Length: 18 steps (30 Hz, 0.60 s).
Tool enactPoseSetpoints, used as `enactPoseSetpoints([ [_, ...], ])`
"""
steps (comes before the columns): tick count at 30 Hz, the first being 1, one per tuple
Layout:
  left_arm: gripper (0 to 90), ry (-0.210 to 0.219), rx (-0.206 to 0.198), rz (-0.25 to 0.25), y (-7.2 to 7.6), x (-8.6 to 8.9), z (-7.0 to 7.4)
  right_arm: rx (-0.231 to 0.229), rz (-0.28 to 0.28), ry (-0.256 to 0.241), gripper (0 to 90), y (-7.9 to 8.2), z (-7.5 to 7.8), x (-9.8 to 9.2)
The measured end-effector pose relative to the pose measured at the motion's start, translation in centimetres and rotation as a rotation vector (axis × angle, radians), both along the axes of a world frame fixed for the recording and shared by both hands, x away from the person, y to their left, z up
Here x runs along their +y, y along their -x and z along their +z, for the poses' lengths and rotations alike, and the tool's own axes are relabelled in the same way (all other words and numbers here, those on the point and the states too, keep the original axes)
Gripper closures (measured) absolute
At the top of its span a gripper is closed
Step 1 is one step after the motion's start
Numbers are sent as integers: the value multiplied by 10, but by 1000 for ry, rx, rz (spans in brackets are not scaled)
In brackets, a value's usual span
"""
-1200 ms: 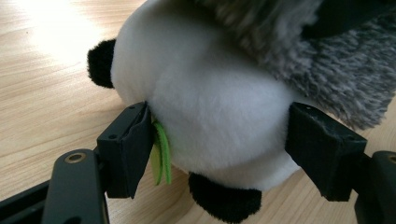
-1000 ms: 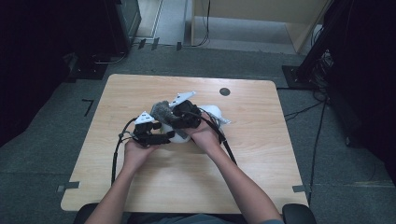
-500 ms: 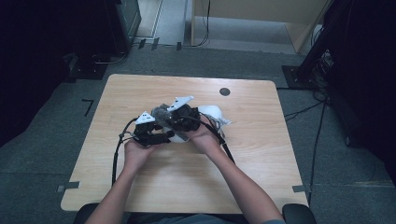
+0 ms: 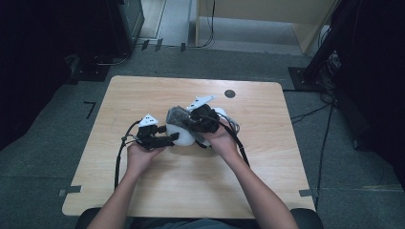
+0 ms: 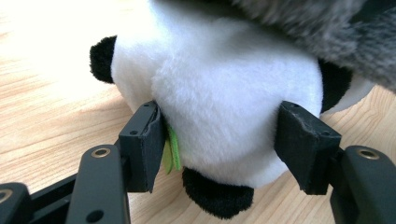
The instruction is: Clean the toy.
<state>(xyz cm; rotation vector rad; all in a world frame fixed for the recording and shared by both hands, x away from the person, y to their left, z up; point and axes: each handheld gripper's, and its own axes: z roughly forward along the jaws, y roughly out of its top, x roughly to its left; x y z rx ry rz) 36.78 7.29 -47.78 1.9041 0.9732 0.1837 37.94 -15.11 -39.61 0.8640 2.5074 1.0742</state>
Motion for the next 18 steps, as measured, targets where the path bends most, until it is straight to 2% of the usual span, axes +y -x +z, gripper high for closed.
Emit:
enactPoseSetpoints([
  [14,356,2,-6,-4,0,0,0,-6,-64,-36,750,10,9,-48],
  [18,343,4,-11,-5,0,1,-1,-25,-86,-45,749,14,12,-62],
])
